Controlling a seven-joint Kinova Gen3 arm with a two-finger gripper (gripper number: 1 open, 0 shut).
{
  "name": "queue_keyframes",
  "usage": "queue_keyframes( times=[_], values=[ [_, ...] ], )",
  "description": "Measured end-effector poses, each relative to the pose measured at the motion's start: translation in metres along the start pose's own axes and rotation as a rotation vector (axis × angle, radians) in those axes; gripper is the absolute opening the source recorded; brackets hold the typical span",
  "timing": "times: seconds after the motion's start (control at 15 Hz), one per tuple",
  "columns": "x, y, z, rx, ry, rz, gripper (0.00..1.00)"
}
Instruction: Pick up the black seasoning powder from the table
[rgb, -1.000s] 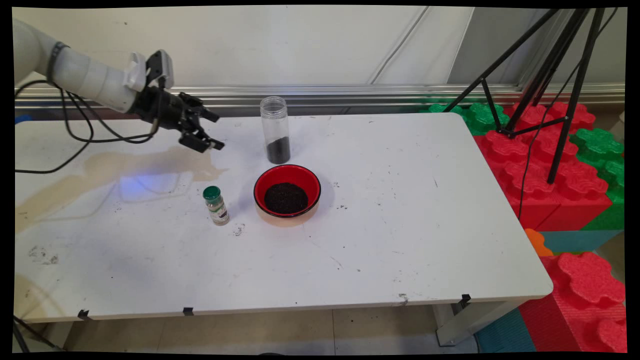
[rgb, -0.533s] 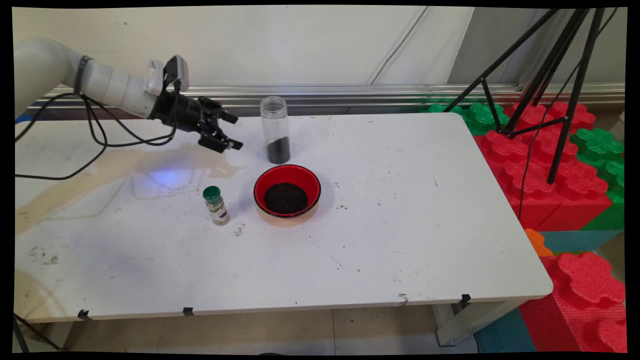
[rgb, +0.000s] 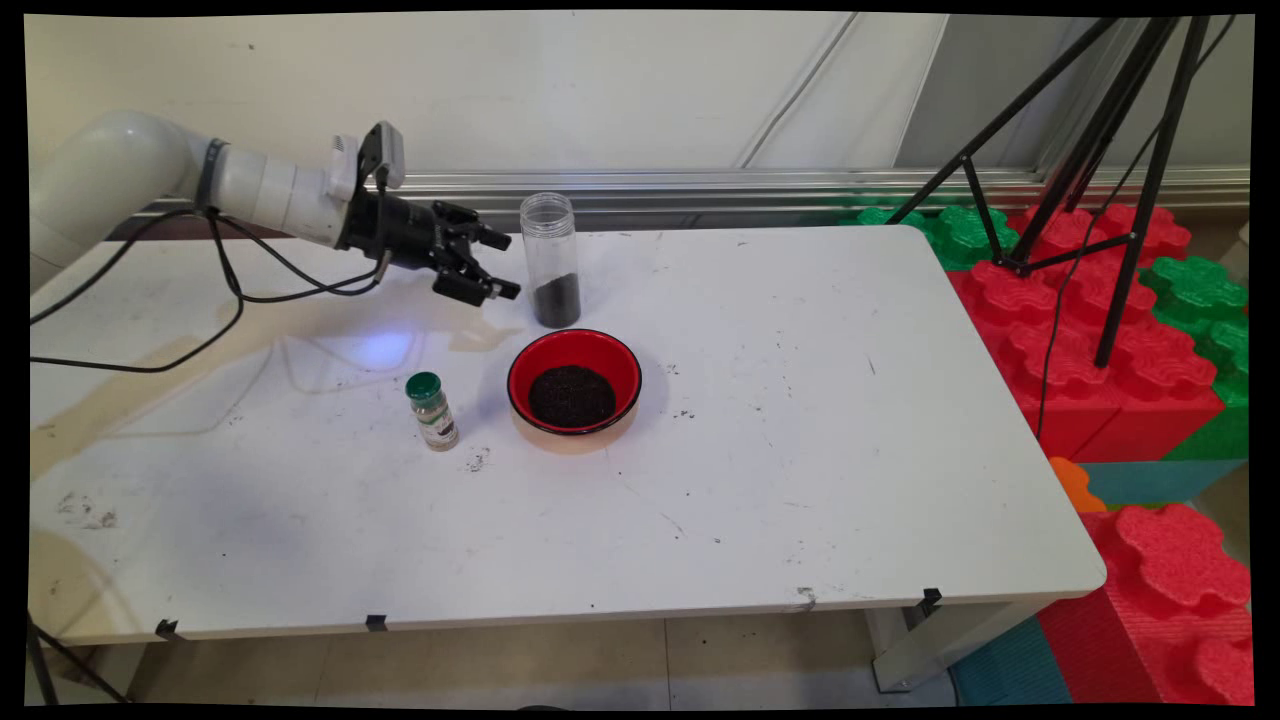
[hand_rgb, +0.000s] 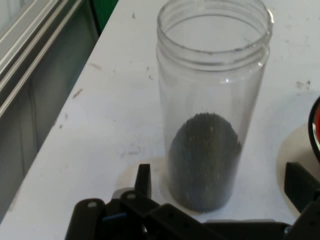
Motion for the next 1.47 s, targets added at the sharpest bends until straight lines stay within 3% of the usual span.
queue_keyframes(
  times=[0.53,1.47],
  values=[
    [-0.016,-0.007,0.029,-0.018,0.089,-0.034,1.00],
    [-0.044,-0.004,0.063,-0.048,0.168,-0.035,1.00]
  ],
)
